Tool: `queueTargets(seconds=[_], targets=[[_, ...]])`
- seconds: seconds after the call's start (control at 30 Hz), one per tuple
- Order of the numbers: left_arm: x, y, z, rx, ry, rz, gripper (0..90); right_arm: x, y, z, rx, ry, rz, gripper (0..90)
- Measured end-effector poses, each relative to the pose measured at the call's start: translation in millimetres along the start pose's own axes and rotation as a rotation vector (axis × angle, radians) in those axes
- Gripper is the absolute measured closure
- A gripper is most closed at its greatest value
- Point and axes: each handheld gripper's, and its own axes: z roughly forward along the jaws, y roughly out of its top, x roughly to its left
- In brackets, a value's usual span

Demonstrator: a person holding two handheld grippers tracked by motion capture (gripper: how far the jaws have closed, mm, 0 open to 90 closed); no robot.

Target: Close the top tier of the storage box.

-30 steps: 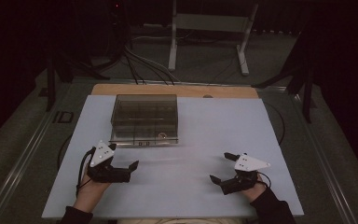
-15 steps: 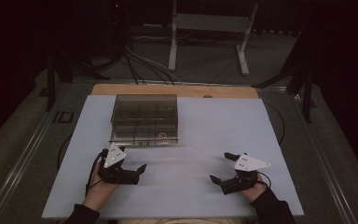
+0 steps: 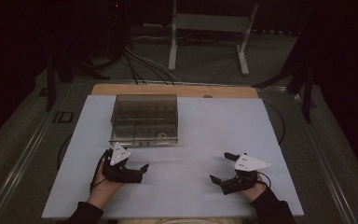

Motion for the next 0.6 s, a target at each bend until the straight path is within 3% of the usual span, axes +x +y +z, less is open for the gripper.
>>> queueTargets(seconds=[0.1,0.33,0.6], targets=[[1.3,1.6,-0.4,-0.007,-0.001,-0.003,2.6,-0.1,-0.1,0.2,0.000,0.001,0.002,0.0],[1.0,3.5,-3.4,-0.057,0.034,0.045,19.1,-0.1,-0.1,0.2,0.000,0.002,0.003,0.0],[4.1,4.4,-3.3,-0.062,0.053,0.039,26.8,-0.1,-0.2,0.3,0.000,0.002,0.003,0.0]])
